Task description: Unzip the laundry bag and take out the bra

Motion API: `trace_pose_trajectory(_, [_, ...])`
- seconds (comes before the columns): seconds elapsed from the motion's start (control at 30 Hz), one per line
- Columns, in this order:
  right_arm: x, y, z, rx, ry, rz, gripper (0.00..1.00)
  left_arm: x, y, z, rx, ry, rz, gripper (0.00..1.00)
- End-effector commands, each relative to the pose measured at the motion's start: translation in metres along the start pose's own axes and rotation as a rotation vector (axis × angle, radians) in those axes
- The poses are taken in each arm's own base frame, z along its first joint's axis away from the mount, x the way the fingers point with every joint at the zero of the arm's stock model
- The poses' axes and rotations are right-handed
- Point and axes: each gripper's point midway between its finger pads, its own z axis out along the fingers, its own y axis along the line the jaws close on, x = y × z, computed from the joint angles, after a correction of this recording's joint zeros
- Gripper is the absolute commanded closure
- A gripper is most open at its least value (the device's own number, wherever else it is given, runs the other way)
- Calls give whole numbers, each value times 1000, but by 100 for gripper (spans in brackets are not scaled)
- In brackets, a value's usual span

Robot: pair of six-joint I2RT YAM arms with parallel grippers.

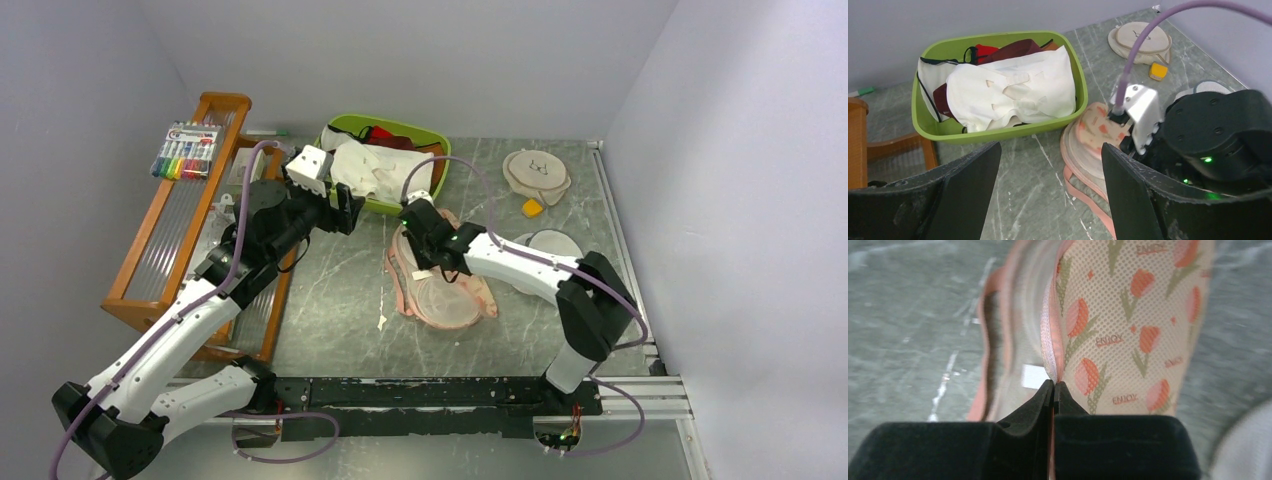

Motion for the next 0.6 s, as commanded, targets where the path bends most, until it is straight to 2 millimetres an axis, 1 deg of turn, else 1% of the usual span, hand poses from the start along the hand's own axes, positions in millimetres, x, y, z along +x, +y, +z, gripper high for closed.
trace_pose_trajectory(0.0, [-5, 55, 16, -227, -20, 86, 100, -17, -3, -1, 18, -33, -13, 16])
trace_pose_trajectory(0.07, [-6, 70, 25, -282, -25, 121, 100, -17, -3, 0, 17, -31, -12, 16])
trace_pose_trajectory(0.17, [-7, 83, 37, -323, -32, 178, 100, -16, -2, 0, 13, -29, -11, 15])
trace_pose_trajectory(0.2, [-11, 88, 40, -343, -47, 194, 100, -16, -1, 0, 11, -30, -11, 15])
trace_pose_trajectory(0.3, [-13, 100, 44, -399, -67, 237, 100, -16, -1, 0, 7, -28, -10, 15])
trace_pose_trajectory(0.37, [-12, 105, 45, -431, -80, 271, 100, -16, -1, 0, 7, -30, -8, 15])
trace_pose_trajectory(0.43, [-6, 108, 47, -456, -82, 304, 100, -17, -1, 0, 8, -31, -9, 15])
trace_pose_trajectory(0.47, [-3, 109, 46, -469, -83, 318, 95, -16, -1, 0, 8, -29, -9, 15])
trace_pose_trajectory(0.5, [-6, 111, 44, -490, -91, 326, 91, -16, 0, 0, 6, -31, -7, 15])
trace_pose_trajectory(0.53, [2, 109, 44, -502, -82, 333, 84, -16, 0, 0, 7, -30, -6, 15])
trace_pose_trajectory(0.57, [2, 109, 40, -528, -91, 340, 76, -16, 0, 0, 5, -30, -6, 15])
